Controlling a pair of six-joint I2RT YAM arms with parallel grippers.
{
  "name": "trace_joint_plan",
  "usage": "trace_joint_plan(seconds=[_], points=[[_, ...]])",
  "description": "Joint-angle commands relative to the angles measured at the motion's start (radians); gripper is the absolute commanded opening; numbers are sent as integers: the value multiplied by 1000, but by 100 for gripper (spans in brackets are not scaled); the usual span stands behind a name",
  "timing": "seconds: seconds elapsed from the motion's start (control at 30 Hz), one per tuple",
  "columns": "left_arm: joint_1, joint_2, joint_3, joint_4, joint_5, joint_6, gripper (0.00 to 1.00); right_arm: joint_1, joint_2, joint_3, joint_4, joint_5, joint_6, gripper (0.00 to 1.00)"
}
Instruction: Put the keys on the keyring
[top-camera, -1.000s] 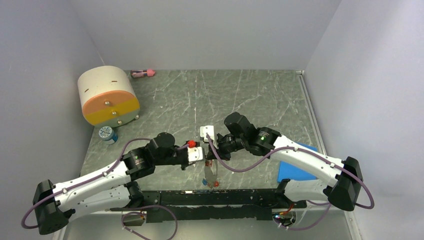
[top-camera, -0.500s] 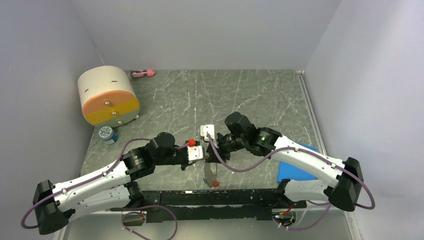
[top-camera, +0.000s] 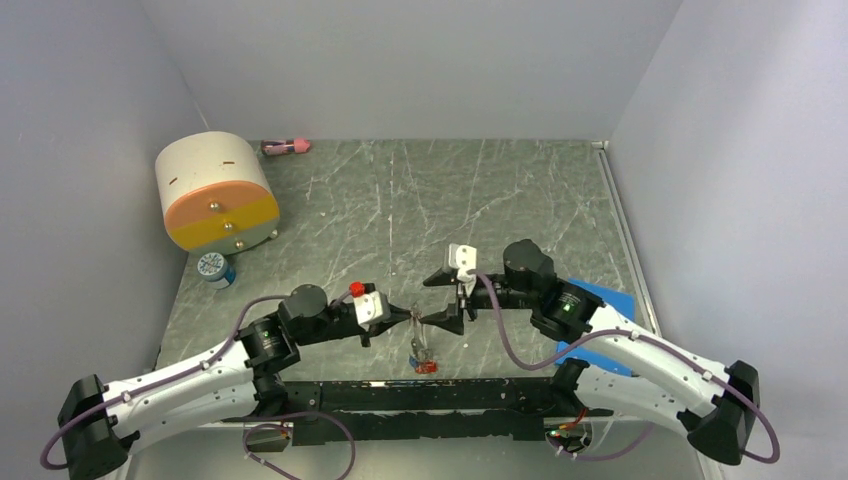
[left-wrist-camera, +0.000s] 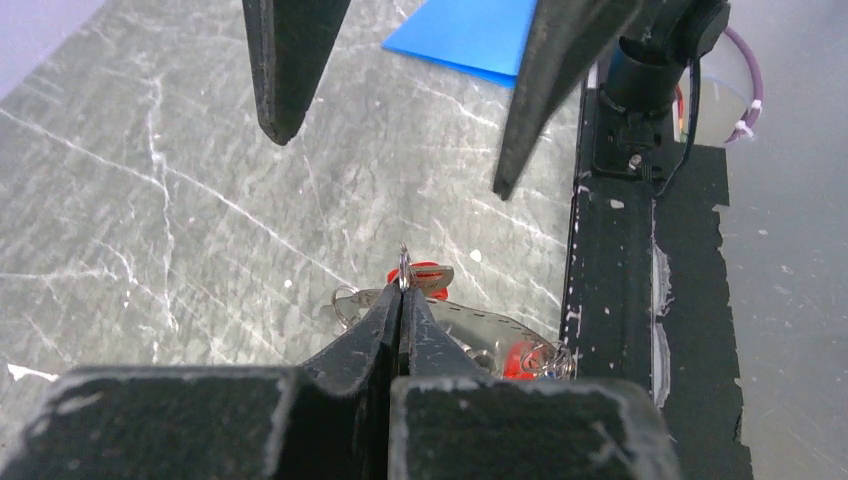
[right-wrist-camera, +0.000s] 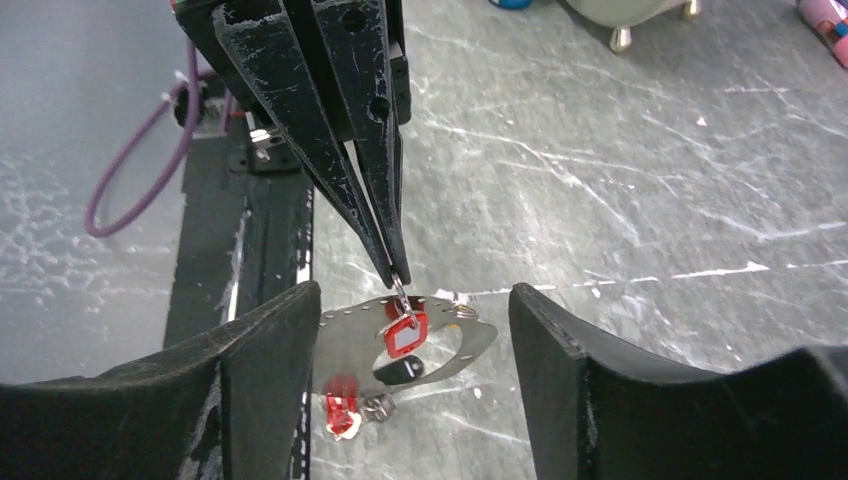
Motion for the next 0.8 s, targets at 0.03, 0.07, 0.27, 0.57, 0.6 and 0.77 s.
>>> trace_joint_plan(seconds=[0.03,0.07,0.27,0.57,0.6,0.77], points=[[-3,-59,-49,256,44,-32,2,-135,-45,-70,234,-226,142,67],[-3,-65,-55,268,49,-32,3,-178,-46,-90,281,-290,174,67],[-3,-73,-65,303,96,-30,3,-285,3,-181,568,-591,373,64],[-3,-63,-56,307,118,-27,3,-283,111,-154,668,-685,446,41],[-3,-63,-55,305,119,-25,3,-282,119,-151,664,-684,444,39],[-3,-58,-48,298,123,-22,2,-276,150,-139,631,-678,422,38]])
